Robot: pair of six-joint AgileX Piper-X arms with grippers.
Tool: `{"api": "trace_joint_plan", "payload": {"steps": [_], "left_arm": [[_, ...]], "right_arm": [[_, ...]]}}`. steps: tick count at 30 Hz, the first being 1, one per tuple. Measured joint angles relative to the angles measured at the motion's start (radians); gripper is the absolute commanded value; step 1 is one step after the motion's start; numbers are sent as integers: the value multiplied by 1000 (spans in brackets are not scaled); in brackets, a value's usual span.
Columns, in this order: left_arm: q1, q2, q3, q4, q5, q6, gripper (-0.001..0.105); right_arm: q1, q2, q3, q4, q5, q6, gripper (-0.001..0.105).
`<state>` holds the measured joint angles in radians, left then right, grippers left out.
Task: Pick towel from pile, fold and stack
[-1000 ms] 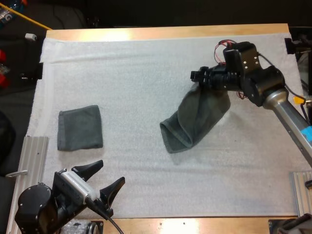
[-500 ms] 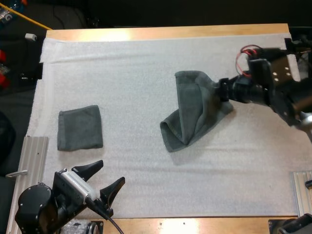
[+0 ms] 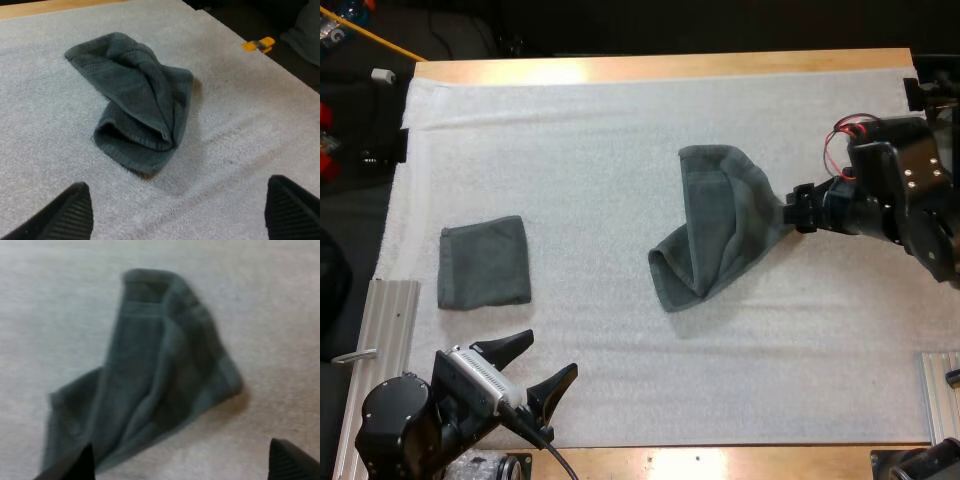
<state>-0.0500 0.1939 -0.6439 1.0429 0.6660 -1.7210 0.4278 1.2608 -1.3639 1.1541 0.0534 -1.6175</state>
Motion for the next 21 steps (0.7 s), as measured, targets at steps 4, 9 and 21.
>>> {"api": "trace_joint_plan", "payload": {"steps": [4,9,21], "left_arm": [[0,0,0,0,34,-2,69],[0,0,0,7,59,-2,69],[0,0,0,54,62,0,69]], "right_arm": [[-2,59,45,-33,27,-16,67],[-46,157,67,-85,25,-22,67],[-219,341,67,-148,-69,-52,67]]}}
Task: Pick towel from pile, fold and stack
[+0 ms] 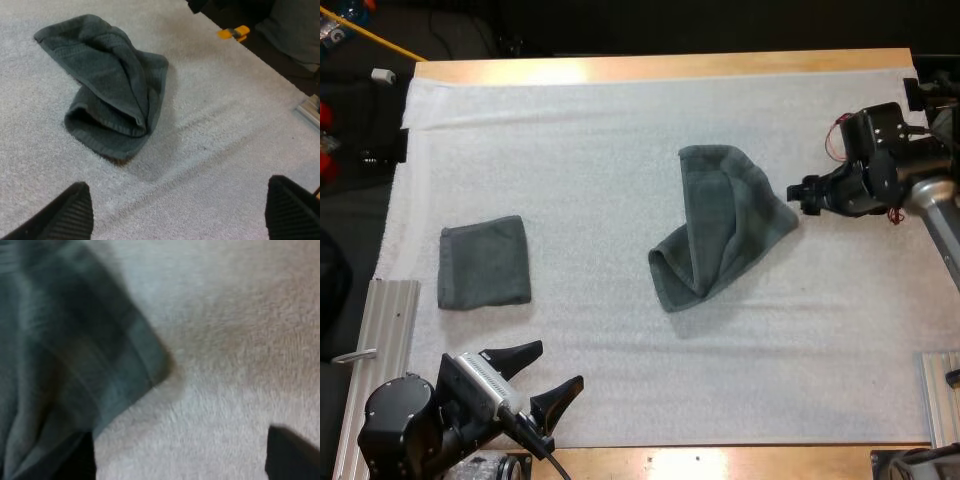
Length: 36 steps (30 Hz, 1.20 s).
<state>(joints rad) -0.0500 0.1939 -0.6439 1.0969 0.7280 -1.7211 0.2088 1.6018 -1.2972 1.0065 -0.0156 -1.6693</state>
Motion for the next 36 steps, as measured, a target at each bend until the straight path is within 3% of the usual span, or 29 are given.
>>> {"api": "trace_joint_plan", "payload": {"steps": [9,24,33,36], "left_arm": [[0,0,0,0,0,0,69],[0,0,0,0,-35,0,69],[0,0,0,0,-40,0,69],[0,0,0,0,-42,0,69]], "right_arm": [[-17,146,0,-94,-73,-6,54],[-17,314,0,-153,-164,-5,54],[-17,316,0,-210,-198,69,54],[-17,316,0,-213,-197,70,47]]}}
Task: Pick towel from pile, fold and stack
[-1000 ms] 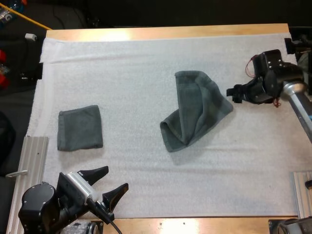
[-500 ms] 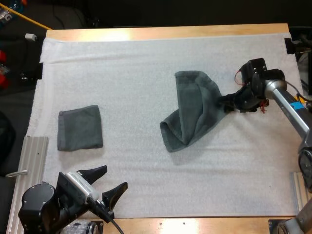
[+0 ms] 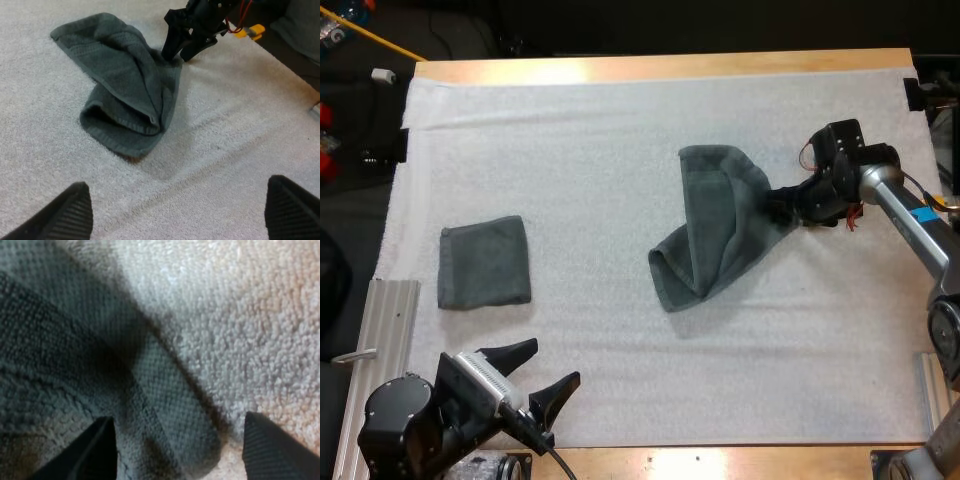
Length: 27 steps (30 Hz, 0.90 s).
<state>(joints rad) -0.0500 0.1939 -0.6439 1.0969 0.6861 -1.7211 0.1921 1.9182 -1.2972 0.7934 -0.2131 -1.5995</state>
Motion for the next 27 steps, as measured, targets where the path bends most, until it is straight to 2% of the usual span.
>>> {"api": "trace_joint_plan", "payload": {"steps": [5,8,12,14,17,19,22,27], "left_arm": [[0,0,0,0,0,0,69],[0,0,0,0,0,0,69],[0,0,0,0,0,-2,69],[0,0,0,0,0,-2,69],[0,0,0,0,0,-2,69],[0,0,0,0,0,-2,69],[0,0,0,0,0,-2,69],[0,0,0,0,0,-2,69]], "right_arm": [[0,0,0,-2,-2,20,30],[0,0,0,-2,-2,26,31],[0,3,0,11,-2,30,42],[0,6,0,20,-2,30,43],[0,15,0,33,-2,30,29],[0,17,0,40,-2,30,13],[0,17,0,42,-2,30,0],[0,-9,0,49,-2,18,0]]}}
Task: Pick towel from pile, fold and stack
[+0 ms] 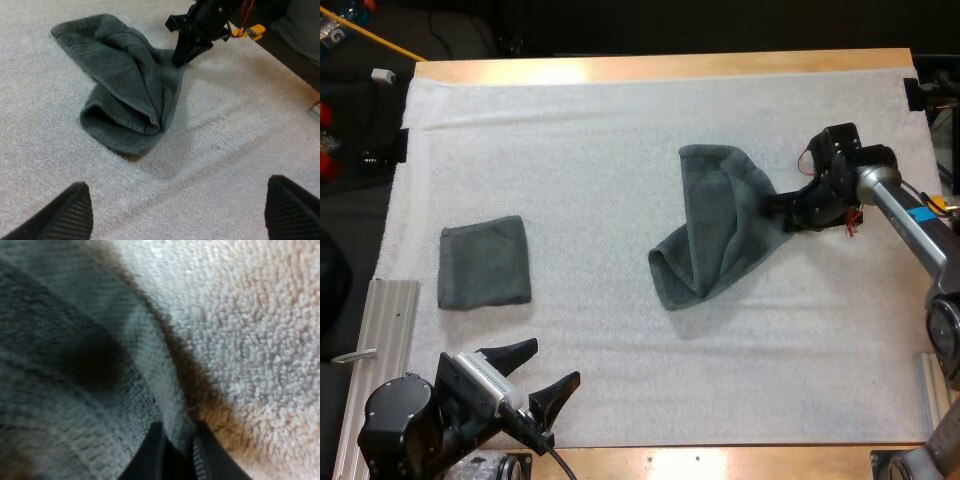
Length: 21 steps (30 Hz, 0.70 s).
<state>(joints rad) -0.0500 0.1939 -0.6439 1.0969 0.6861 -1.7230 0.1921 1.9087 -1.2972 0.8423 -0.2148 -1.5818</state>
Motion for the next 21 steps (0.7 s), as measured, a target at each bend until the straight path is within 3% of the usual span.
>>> {"api": "trace_joint_plan", "payload": {"steps": [9,13,18,21], "left_arm": [[0,94,0,0,0,8,69],[-3,177,0,0,0,58,69],[-104,250,0,-60,-4,84,69],[-179,293,0,-103,-61,84,69]], "right_arm": [[0,-122,0,274,14,-80,0],[0,-128,0,372,56,-118,0],[0,-128,0,422,70,-123,0],[0,-131,0,434,70,-123,0]]}}
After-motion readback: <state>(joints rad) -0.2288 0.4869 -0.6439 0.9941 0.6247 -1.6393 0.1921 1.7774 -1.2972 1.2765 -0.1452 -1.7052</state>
